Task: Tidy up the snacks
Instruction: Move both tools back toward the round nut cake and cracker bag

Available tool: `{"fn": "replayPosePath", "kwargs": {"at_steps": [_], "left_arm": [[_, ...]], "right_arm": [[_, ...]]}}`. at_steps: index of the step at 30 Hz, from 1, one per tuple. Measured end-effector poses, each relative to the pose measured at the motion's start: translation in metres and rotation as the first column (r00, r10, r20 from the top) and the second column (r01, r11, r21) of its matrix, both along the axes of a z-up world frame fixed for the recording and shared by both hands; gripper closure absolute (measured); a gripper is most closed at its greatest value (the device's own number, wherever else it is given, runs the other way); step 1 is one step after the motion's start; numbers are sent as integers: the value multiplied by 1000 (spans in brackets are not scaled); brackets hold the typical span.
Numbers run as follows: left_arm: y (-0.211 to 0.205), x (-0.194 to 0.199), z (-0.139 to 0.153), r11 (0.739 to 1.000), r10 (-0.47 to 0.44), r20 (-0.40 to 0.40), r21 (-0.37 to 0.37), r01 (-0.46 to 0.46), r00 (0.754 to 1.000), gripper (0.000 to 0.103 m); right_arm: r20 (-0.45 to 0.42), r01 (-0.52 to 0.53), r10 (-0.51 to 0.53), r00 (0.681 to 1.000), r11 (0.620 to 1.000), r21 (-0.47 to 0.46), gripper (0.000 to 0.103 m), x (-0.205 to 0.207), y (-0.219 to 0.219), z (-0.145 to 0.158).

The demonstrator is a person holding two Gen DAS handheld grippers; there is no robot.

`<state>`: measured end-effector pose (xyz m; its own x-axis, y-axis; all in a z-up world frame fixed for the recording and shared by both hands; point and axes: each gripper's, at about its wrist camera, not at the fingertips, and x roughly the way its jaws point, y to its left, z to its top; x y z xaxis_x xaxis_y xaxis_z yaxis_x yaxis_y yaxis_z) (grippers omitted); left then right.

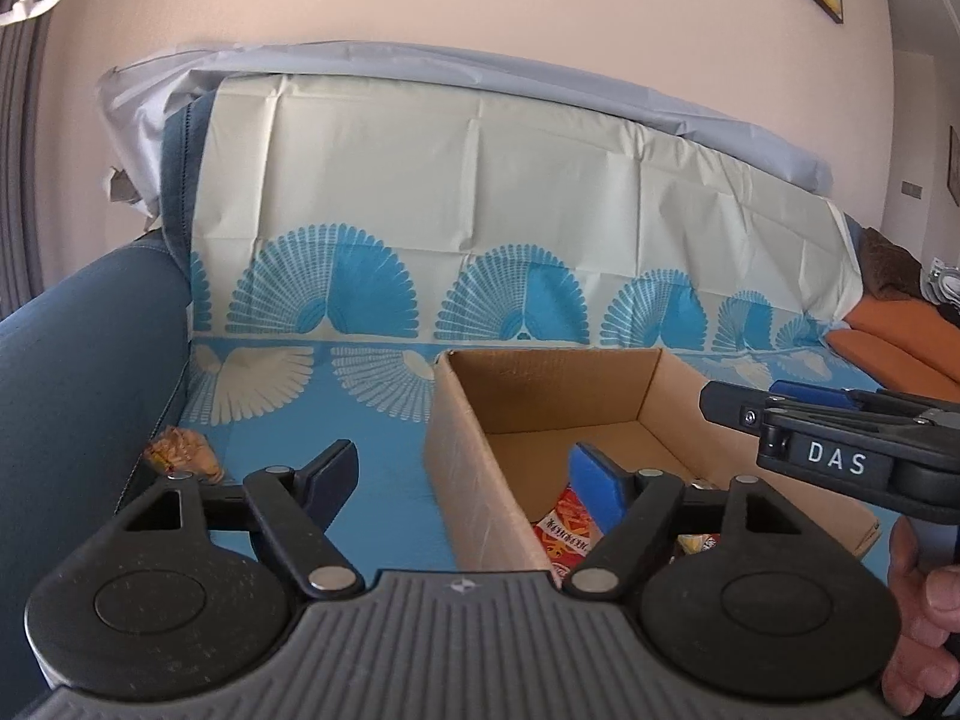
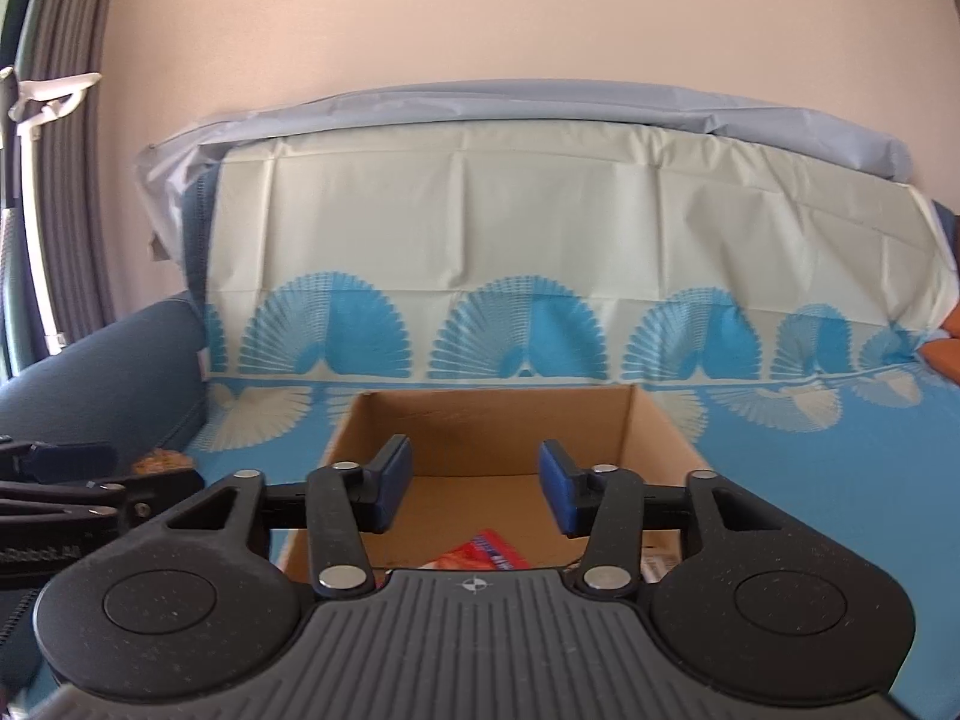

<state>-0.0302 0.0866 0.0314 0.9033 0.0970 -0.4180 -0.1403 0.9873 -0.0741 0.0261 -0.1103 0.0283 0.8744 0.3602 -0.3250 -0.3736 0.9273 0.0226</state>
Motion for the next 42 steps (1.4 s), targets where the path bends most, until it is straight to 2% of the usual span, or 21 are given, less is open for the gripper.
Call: {"fn": "replayPosePath", "kwargs": {"at_steps": [2, 11, 19, 24, 28, 35, 40, 42], "left_arm": [[7, -2, -4, 1000, 27, 2, -9, -27, 1000, 20], [39, 8, -28, 985, 138, -58, -100, -143, 989, 18], [53, 16, -44, 971, 170, -95, -154, -183, 981, 13], [67, 21, -62, 951, 227, -132, -183, -249, 965, 10], [83, 25, -77, 913, 349, -150, -169, -371, 925, 10], [120, 32, -106, 797, 561, -191, -140, -588, 806, 10], [141, 43, -119, 714, 652, -227, -137, -687, 723, 10], [147, 49, -124, 689, 677, -241, -123, -714, 695, 10]], "right_arm": [[0, -32, 32, 999, 999, 11, 39, -4, 8, 0], [-31, -100, 100, 995, 995, -13, 36, -6, 39, -9], [-61, -100, 100, 993, 995, -10, 32, -1, 46, -13], [-72, -107, 105, 992, 994, -19, 31, 0, 51, -17], [-77, -117, 113, 991, 993, -36, 31, 1, 56, -20], [-94, -128, 123, 988, 990, -52, 31, 4, 65, -25], [-104, -147, 142, 984, 988, -37, 31, 7, 72, -26], [-110, -157, 154, 982, 987, -18, 30, 10, 74, -26]]}}
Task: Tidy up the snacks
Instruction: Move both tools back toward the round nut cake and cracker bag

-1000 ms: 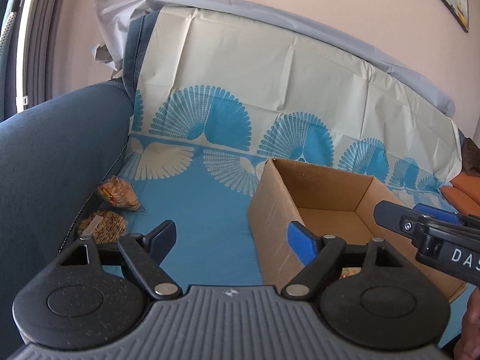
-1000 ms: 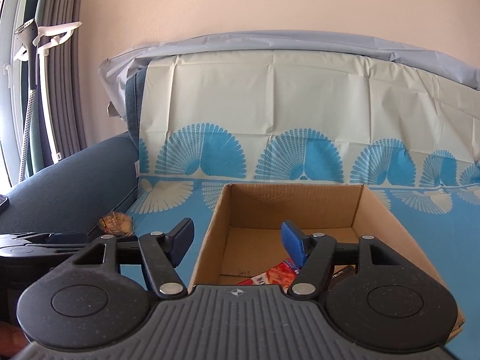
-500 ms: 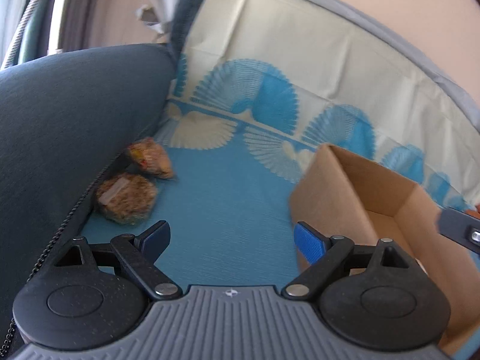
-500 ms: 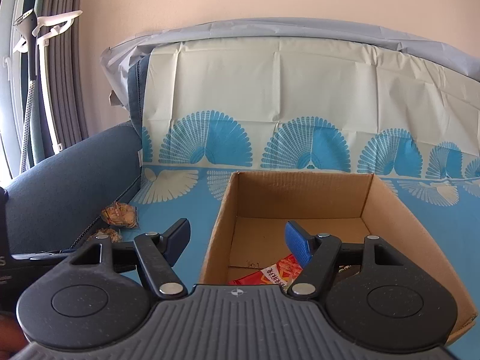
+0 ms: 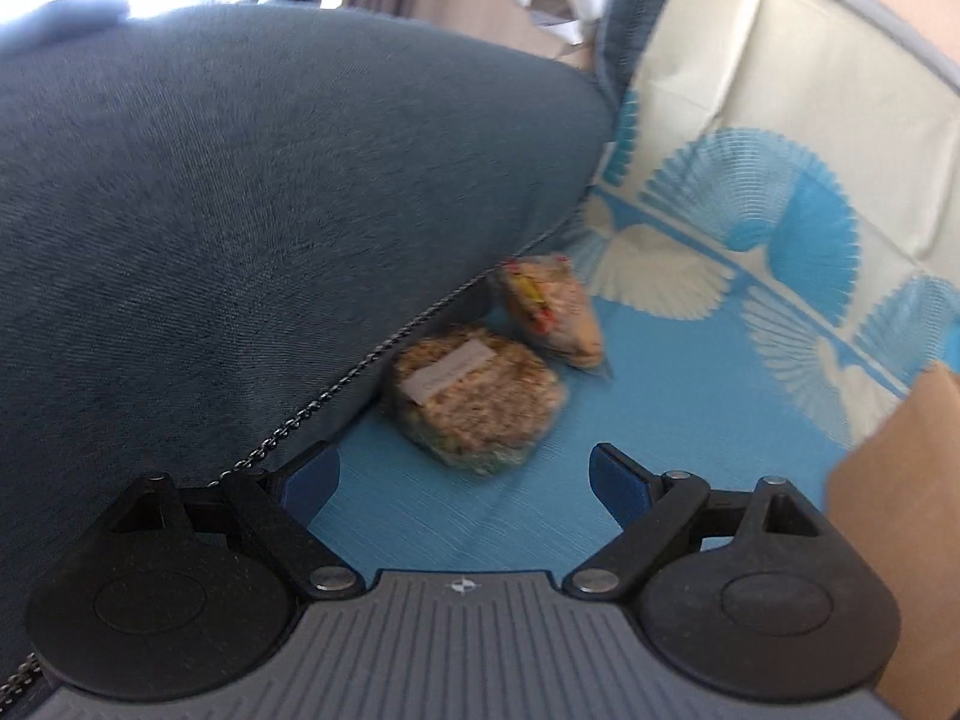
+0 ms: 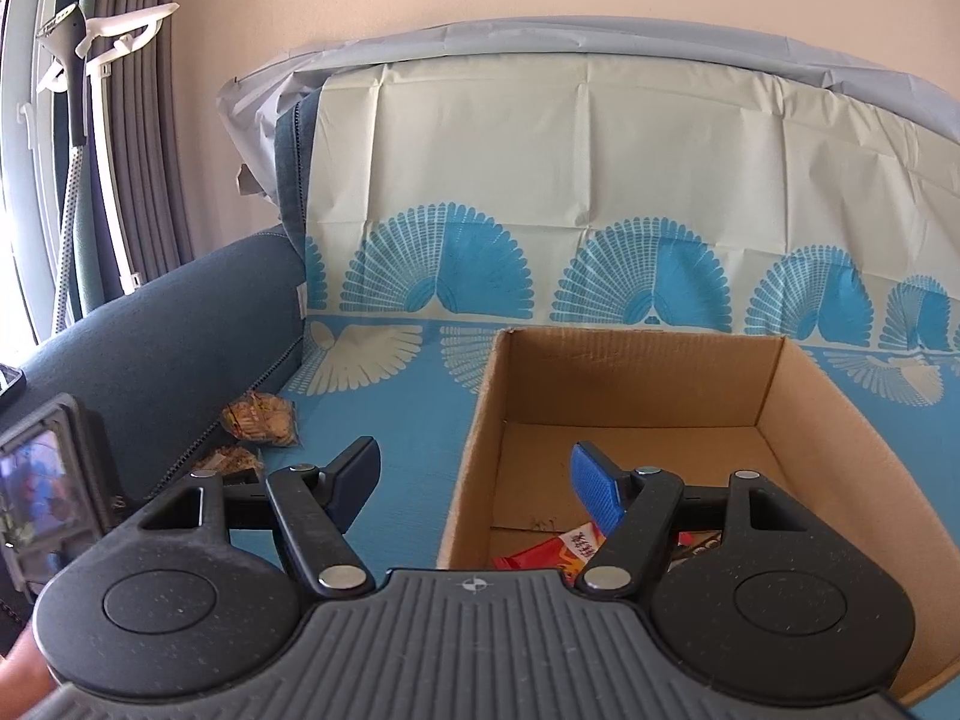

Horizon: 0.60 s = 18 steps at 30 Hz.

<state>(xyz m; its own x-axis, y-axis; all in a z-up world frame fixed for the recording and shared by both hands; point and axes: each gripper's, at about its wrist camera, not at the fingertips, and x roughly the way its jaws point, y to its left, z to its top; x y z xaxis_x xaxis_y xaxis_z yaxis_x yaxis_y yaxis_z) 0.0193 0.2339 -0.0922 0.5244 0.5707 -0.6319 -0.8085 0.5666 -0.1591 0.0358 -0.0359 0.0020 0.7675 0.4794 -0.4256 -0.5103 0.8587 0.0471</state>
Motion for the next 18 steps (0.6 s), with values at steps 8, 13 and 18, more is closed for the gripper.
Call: {"fn": "replayPosePath", "kwargs": {"at_steps": [8, 13, 18], "left_arm": [[11, 25, -16, 994, 106, -62, 15, -106, 992, 10], [15, 34, -20, 991, 130, -66, 27, -128, 989, 9], [19, 34, -21, 994, 107, -36, 3, -107, 994, 23]], "right_arm": [[-58, -28, 36, 998, 989, 146, 26, 18, -7, 7], [-100, -69, 88, 991, 981, 182, 21, 32, -2, 19], [-157, -111, 150, 976, 967, 229, 20, 62, 31, 36]]}}
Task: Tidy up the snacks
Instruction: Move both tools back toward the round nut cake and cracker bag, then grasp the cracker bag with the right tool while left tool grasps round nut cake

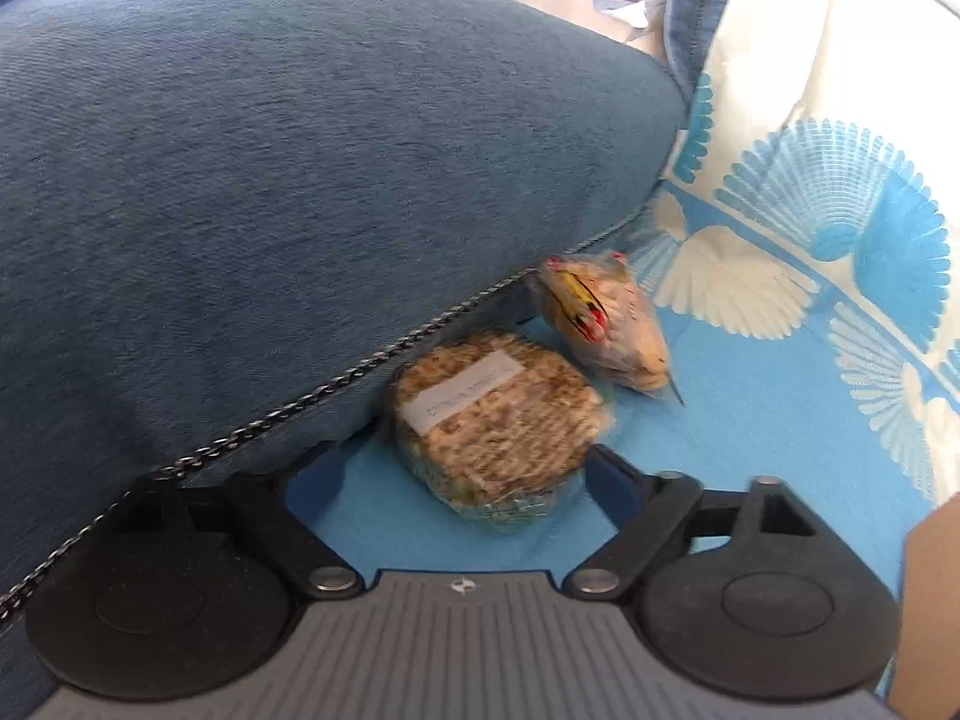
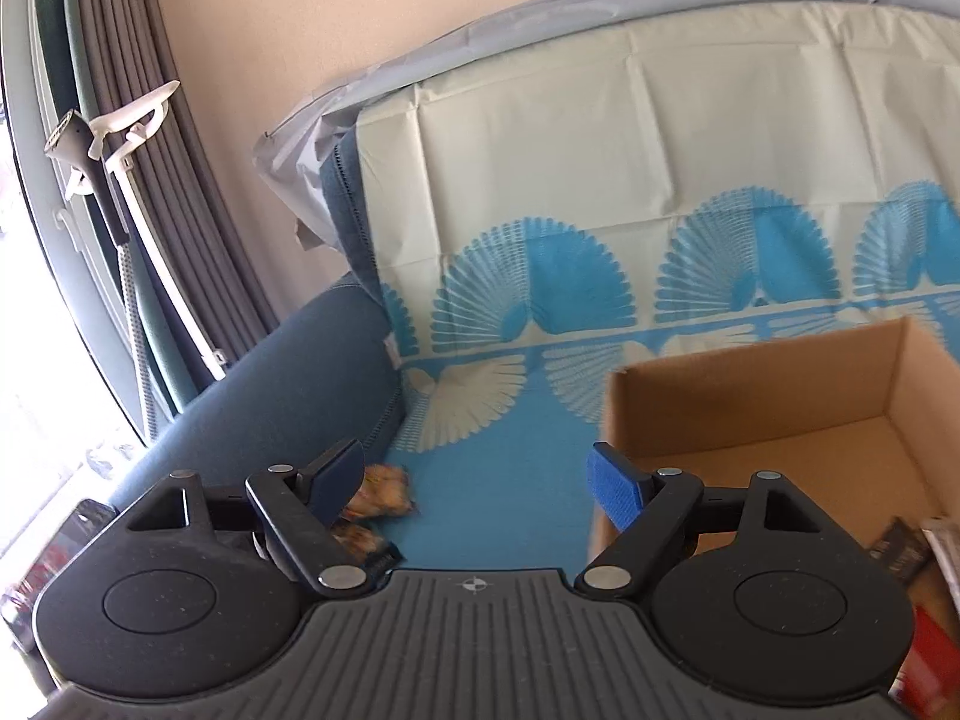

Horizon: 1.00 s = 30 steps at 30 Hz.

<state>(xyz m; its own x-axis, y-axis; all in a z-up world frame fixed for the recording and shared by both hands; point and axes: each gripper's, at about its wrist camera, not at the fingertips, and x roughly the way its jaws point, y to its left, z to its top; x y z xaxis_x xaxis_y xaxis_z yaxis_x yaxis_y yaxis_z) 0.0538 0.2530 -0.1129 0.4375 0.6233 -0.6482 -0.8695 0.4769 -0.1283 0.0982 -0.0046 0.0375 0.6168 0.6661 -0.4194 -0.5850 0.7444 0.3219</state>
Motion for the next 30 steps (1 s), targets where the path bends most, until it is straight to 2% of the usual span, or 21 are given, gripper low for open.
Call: {"fn": "replayPosePath", "kwargs": {"at_steps": [1, 6, 10, 13, 19, 25, 28, 30], "left_arm": [[2, -2, 0, 1000, -11, 24, -20, 12, 1000, 27], [8, -8, 1, 998, -17, 58, -65, 21, 998, 34], [5, -16, 4, 996, -15, 83, -86, 22, 996, 37], [5, -21, 6, 995, -7, 111, -101, 18, 994, 38], [4, -27, 10, 992, -2, 143, -126, 20, 990, 40], [10, -27, 8, 988, -6, 145, -152, 28, 989, 40], [11, -28, 8, 987, -8, 146, -155, 30, 989, 39], [10, -28, 9, 987, -8, 145, -155, 30, 989, 39]], "right_arm": [[-11, -12, 12, 1000, 1000, 9, 20, 6, 10, 2], [-89, -123, 122, 989, 992, -6, 20, 43, 69, 4], [-165, -216, 205, 965, 975, -53, 20, 71, 120, -11], [-178, -291, 267, 947, 948, -127, 21, 80, 158, -25], [-159, -437, 407, 899, 842, -315, 22, 86, 234, -56], [-211, -534, 494, 843, 730, -426, 23, 94, 286, -87], [-238, -555, 510, 827, 671, -491, 27, 95, 300, -102], [-260, -570, 517, 816, 644, -510, 34, 95, 303, -110]]}}
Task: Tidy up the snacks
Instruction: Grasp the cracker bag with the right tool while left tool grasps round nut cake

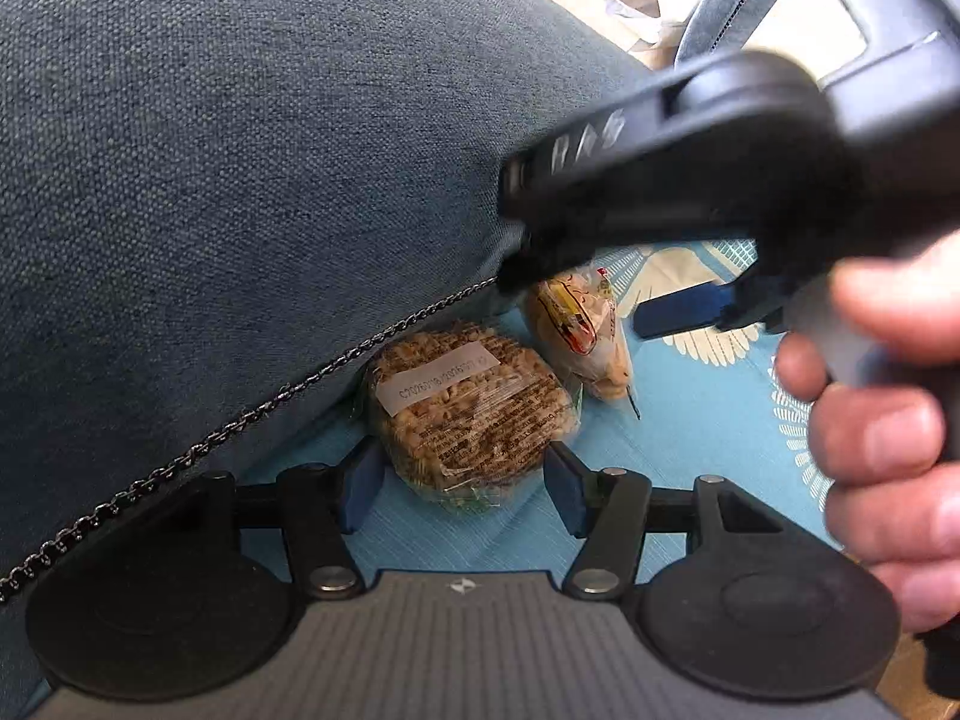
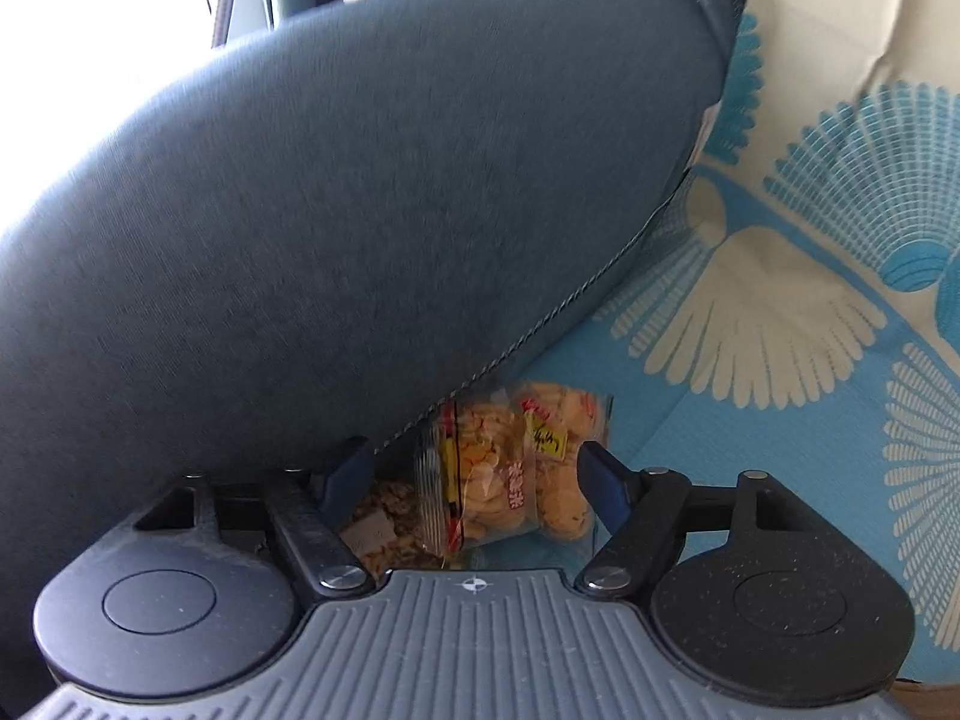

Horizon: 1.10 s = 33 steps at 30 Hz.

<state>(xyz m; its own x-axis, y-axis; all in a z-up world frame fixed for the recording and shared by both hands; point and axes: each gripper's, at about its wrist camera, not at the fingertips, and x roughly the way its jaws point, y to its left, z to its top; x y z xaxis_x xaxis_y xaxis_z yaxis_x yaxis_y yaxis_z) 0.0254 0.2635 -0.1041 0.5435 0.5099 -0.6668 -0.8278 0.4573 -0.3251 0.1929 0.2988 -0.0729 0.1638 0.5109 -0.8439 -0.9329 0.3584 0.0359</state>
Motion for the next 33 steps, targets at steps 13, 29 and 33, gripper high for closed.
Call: {"fn": "replayPosePath", "kwargs": {"at_steps": [13, 29, 33], "left_arm": [[-2, -2, 6, 997, -77, -23, 19, 78, 997, 39], [-18, -36, 46, 853, -504, -116, 85, 514, 856, 40], [-24, -43, 53, 762, -635, -233, -38, 646, 736, 40]], "right_arm": [[137, 86, -83, 987, 996, -12, 75, -19, -72, 45], [380, 156, -236, 894, 960, 231, 75, -212, -249, 89], [420, 89, -175, 890, 972, 216, 75, -250, -262, 66]]}}
